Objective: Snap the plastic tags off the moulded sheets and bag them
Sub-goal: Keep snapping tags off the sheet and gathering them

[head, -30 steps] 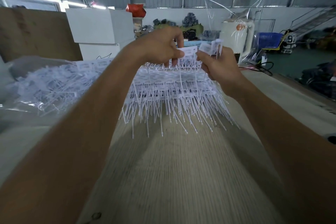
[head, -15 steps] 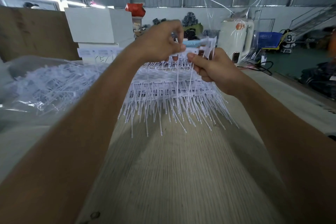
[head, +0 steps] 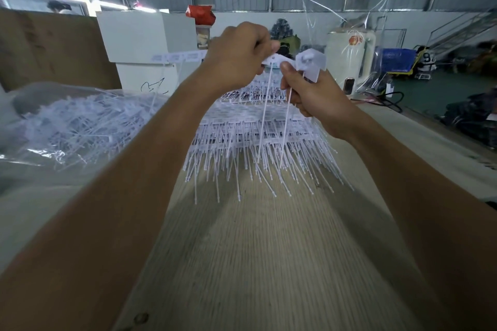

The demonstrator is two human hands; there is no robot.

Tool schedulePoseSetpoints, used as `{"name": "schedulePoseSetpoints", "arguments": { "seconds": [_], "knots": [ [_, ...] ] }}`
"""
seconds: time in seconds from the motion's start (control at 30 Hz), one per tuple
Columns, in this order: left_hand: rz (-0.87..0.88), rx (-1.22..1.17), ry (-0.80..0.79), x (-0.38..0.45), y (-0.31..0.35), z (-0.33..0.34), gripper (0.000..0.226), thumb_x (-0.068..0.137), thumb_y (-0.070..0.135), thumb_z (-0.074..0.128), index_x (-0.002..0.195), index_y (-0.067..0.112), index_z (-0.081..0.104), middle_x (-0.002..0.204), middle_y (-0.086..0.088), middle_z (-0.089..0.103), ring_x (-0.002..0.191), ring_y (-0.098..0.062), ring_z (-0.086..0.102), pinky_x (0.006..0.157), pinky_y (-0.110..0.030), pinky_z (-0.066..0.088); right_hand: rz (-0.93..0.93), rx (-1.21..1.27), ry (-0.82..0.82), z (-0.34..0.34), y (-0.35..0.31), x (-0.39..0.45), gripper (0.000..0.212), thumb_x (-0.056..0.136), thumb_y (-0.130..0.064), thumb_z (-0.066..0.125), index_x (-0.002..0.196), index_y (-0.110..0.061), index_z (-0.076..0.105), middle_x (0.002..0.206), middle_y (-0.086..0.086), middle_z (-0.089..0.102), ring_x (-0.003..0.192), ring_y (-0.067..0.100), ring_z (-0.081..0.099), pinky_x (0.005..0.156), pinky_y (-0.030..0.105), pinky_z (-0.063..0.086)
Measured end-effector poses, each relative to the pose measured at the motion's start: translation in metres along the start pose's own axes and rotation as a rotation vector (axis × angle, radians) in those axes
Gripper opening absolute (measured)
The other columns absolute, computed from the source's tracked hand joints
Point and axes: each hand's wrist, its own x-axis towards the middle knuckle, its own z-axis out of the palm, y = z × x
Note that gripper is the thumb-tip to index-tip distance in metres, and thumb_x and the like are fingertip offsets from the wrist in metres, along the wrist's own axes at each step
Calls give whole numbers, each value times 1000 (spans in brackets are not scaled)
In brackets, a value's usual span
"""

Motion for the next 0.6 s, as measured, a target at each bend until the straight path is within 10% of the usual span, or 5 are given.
{"name": "schedulePoseSetpoints", "arguments": {
  "seconds": [0.37, 0.5, 0.6],
  "knots": [
    [-256, -302, -124, -2, 2, -15, 43, 102, 31, 56, 61, 16, 52, 54, 1, 41, 50, -14, 38, 62, -28, 33, -358, -258, 71, -1, -9, 0, 10, 105, -29, 54, 99, -21, 56, 72, -23, 55, 69, -12, 54, 66, 9, 39],
    [-386, -480, -197, -2, 3, -16, 38, 102, 24, 55, 66, 13, 51, 43, 7, 39, 39, -10, 32, 50, -23, 25, -474, -518, 116, -2, -9, 2, 7, 104, -23, 50, 107, -18, 53, 76, -26, 52, 72, 6, 61, 66, 32, 49],
    [-330, -562, -133, -3, 4, -19, 35, 102, 26, 57, 74, 7, 60, 45, 8, 44, 40, -9, 37, 48, -19, 29, -425, -319, 167, 2, -17, 1, 14, 105, -31, 50, 92, -33, 53, 73, -38, 56, 76, -21, 55, 70, 8, 42]
  ]
}}
